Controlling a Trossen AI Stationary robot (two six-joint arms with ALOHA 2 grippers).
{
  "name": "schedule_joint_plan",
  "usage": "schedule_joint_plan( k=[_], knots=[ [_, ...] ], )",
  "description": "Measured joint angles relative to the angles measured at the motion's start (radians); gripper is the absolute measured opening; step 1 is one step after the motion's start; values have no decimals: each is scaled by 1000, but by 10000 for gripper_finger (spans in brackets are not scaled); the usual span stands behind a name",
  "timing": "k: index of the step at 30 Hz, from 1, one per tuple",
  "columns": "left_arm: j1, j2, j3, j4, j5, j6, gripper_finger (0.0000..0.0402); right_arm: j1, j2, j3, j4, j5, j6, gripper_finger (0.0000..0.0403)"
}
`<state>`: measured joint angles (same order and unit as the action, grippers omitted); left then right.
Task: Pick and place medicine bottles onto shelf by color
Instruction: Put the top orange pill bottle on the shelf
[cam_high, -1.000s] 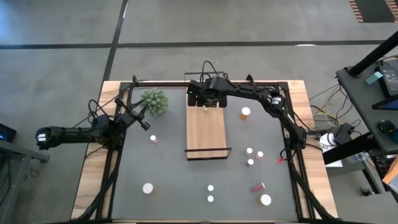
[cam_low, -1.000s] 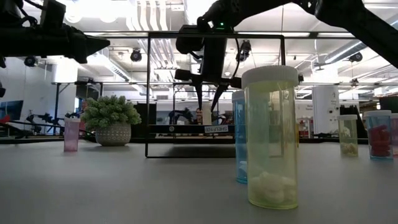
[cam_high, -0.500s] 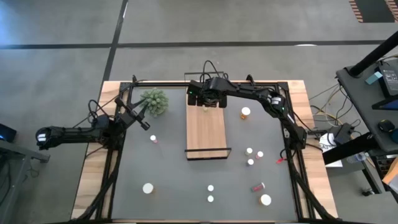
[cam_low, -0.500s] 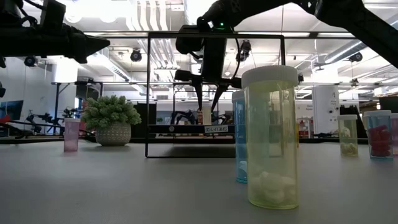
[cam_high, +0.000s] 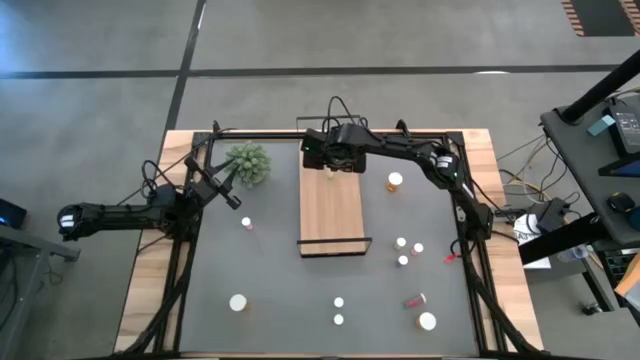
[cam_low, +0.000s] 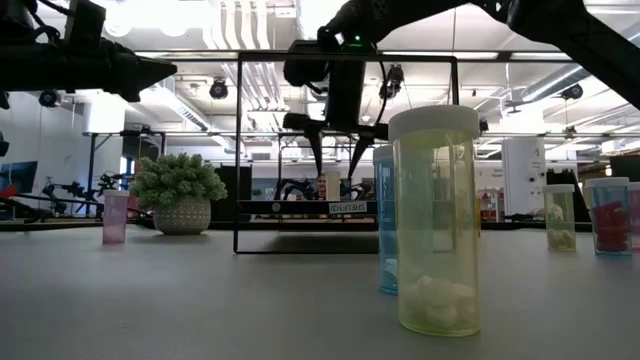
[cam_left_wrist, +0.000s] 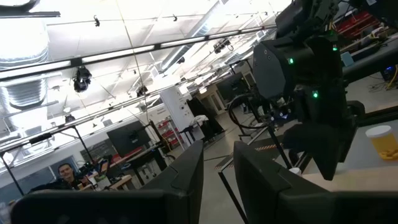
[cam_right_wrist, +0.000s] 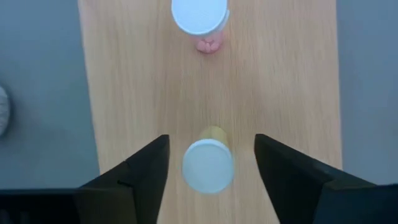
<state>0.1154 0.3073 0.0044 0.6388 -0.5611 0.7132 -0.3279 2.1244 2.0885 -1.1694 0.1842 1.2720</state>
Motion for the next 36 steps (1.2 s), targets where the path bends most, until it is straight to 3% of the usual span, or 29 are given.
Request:
schedule_joint_plan(
  k=[9,17,22,36],
  knots=[
    [0,0,0,0,0,0,72,0,-30,85,-91,23,-15,299],
    [0,0,0,0,0,0,72,0,-149,51,-234,27,-16,311],
    [0,0,0,0,0,0,72,0,-280,-109,-235,30,5,311],
    [0,0,0,0,0,0,72,81,-693,-732,-71,9,290,311]
  ],
)
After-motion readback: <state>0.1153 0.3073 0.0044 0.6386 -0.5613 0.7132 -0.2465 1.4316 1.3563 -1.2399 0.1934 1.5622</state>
